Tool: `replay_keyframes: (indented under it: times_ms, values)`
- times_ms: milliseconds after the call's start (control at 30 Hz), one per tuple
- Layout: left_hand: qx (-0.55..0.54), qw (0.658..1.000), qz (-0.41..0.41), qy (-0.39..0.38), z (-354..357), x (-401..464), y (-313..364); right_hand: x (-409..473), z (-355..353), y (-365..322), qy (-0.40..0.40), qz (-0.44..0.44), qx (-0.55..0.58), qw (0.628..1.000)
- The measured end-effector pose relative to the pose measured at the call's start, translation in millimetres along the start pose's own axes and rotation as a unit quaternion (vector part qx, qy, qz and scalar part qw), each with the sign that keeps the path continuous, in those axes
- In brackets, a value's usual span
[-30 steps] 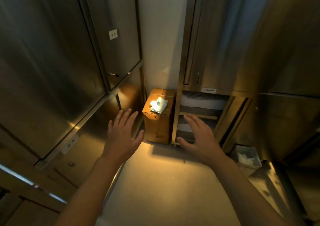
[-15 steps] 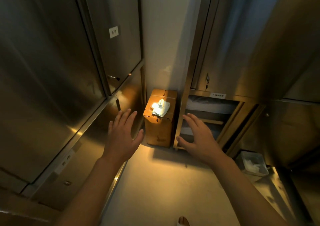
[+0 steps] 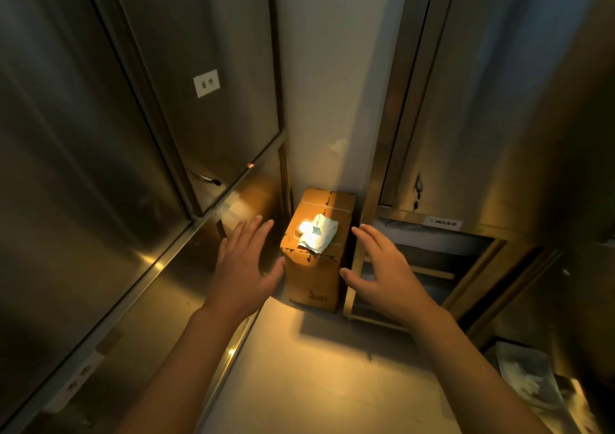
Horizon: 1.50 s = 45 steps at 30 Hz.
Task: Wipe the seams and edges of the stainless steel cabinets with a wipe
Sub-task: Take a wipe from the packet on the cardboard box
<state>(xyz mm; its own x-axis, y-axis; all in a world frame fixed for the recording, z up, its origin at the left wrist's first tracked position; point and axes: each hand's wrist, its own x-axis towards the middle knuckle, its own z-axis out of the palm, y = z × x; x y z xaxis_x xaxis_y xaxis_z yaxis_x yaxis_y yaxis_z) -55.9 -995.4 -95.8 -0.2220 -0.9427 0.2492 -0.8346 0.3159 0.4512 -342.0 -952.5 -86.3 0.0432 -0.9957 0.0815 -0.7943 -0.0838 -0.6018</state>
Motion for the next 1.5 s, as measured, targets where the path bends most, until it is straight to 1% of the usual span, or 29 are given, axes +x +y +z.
replay_keyframes:
  times_ms: [333, 667, 900, 1233, 1500]
  values:
    - [0.003, 1.000, -0.017, -0.010, 25, 70, 27, 76, -17, 48, -0.020, -0.034, 0.018, 0.999]
    - [0.005, 1.000, -0.018, -0.023, 41, 125, 16, 132, -7, 59, -0.024, -0.032, 0.038, 0.998]
    - [-0.021, 0.999, -0.006, -0.039, 55, 184, -29, 192, 19, 57, -0.037, -0.007, 0.038, 0.999]
    - [-0.047, 0.996, 0.012, -0.078, 53, 299, -114, 303, 69, 30, -0.031, 0.037, 0.011, 0.999]
    - [-0.072, 0.991, 0.038, -0.103, 69, 364, -149, 359, 89, 25, -0.025, 0.087, -0.007, 0.996]
